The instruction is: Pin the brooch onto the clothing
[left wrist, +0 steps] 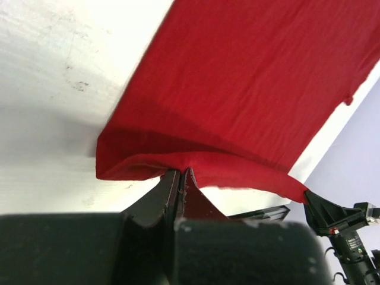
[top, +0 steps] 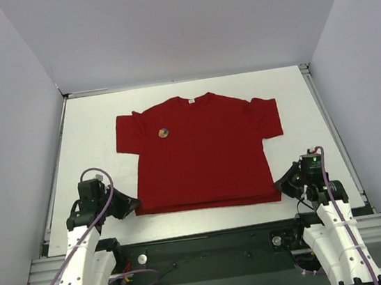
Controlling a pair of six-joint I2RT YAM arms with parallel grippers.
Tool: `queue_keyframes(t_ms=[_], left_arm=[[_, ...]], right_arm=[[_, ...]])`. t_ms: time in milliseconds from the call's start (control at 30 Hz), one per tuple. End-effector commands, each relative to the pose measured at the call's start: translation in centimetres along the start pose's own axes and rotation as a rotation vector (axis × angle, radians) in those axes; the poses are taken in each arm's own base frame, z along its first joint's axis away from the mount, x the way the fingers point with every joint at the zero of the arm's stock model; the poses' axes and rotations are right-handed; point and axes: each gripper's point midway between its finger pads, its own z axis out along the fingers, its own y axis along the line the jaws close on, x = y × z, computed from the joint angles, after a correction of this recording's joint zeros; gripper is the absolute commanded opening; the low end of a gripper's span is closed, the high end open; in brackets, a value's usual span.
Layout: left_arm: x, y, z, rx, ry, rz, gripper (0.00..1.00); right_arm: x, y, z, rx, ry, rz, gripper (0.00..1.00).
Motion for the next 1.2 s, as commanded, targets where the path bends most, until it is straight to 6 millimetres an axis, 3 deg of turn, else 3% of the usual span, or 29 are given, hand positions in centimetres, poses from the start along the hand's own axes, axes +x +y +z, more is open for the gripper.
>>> queue_keyframes(t_ms=[0,400,600,700,733,833,867,967,1067,1167], left_arm=[[-0.3,-0.2,-0.9,-0.035,-0.036,0.010,0.00],[2.1,0.0,-4.8,-0.058,-0.016,0.058,0.00],[3.3,0.2,-6.3,-0.069,0.018,0.088,0.00],[3.8,0.9,-7.1,-0.088,0.019,0.103,0.09],[4.0,1.0,-7.3,-0.091,0.025,0.105,0.19],[4.5,0.8,-8.0,-0.073,0.031,0.127,0.42],[4.5,0.8,-8.3,-0.077,0.029,0.135,0.57],[4.0,0.5,-8.8,-0.084,0.009,0.179,0.76],[2.9,-0.8,-9.0,-0.067,-0.014,0.219,0.81],[1.1,-2.7,-8.6,-0.039,-0.054,0.248,0.82]], right_arm=[[1.2,-1.0,-0.4,0.055,0.056,0.042,0.00],[2.2,-1.4,-4.7,0.108,0.102,0.026,0.00],[3.2,-1.6,-6.2,0.122,0.155,0.001,0.08],[3.5,-1.8,-6.9,0.133,0.171,-0.009,0.14],[3.6,-1.9,-7.1,0.137,0.176,-0.016,0.16],[3.8,-1.8,-7.7,0.126,0.185,-0.030,0.28],[3.9,-1.7,-7.9,0.120,0.186,-0.035,0.41],[3.4,-0.9,-8.4,0.080,0.162,-0.054,0.75],[2.1,-0.1,-9.0,0.052,0.104,-0.072,0.95],[0.6,1.0,-8.8,0.024,0.060,-0.101,1.00]])
